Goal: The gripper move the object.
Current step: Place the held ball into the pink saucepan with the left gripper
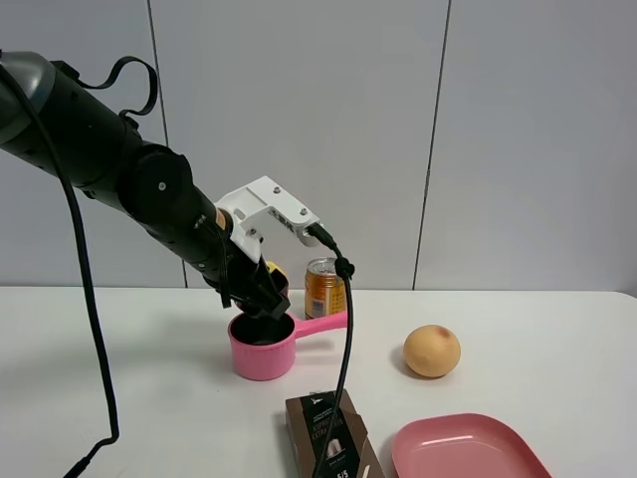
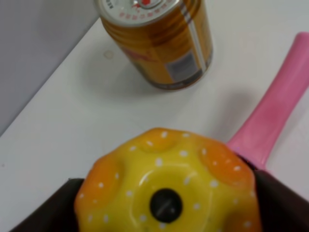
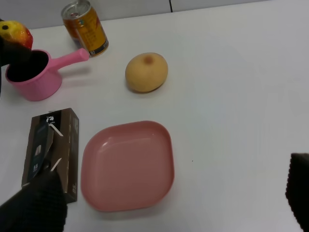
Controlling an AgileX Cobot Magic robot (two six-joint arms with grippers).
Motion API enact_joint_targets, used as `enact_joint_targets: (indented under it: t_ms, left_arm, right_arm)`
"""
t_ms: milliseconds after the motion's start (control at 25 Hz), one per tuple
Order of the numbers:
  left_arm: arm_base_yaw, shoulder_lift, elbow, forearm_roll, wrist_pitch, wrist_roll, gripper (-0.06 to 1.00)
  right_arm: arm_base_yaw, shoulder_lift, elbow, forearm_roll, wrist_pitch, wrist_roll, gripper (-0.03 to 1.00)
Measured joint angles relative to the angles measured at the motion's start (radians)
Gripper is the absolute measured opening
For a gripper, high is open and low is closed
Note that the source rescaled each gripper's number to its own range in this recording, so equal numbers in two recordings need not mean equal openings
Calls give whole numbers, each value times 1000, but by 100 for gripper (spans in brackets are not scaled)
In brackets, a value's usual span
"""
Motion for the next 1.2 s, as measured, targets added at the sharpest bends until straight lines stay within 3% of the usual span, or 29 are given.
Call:
enact_joint_targets:
  t_ms: [1200]
  left_arm:
    - [4,37,-1,4,9,-41,1]
  right_arm:
    - [0,0,0,0,0,0,100]
